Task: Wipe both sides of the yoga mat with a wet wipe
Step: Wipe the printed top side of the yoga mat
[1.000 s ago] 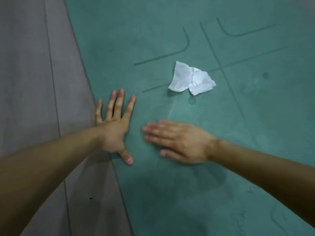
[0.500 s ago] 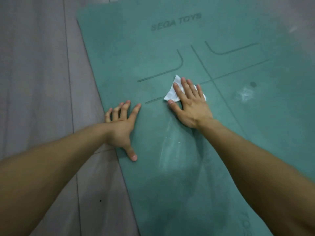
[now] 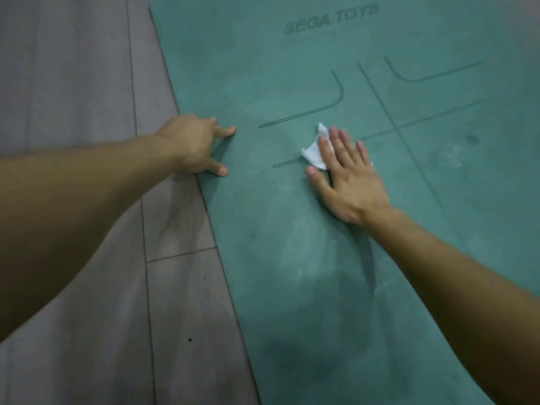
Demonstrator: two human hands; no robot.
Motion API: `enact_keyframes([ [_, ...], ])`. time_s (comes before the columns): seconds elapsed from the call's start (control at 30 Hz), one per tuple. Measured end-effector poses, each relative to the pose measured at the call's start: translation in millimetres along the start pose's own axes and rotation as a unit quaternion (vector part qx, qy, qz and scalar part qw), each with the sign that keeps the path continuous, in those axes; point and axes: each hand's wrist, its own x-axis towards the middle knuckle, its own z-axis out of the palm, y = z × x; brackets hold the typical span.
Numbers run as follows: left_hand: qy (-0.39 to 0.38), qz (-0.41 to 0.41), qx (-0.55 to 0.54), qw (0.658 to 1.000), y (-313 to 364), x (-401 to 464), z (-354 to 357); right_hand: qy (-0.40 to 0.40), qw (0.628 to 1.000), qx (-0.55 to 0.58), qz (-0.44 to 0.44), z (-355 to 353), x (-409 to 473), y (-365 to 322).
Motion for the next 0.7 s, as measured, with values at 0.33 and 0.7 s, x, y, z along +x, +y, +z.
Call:
enact_keyframes([
  [0.33,0.004,0.024,-0.073,0.997,-16,5,13,0.011,0.999,0.027,-0.036,11,11,-41],
  [0.7,-0.007,0.029,-0.075,0.997,-23,6,15,-0.009,0.994,0.031,-0.103,26,-1,-109],
])
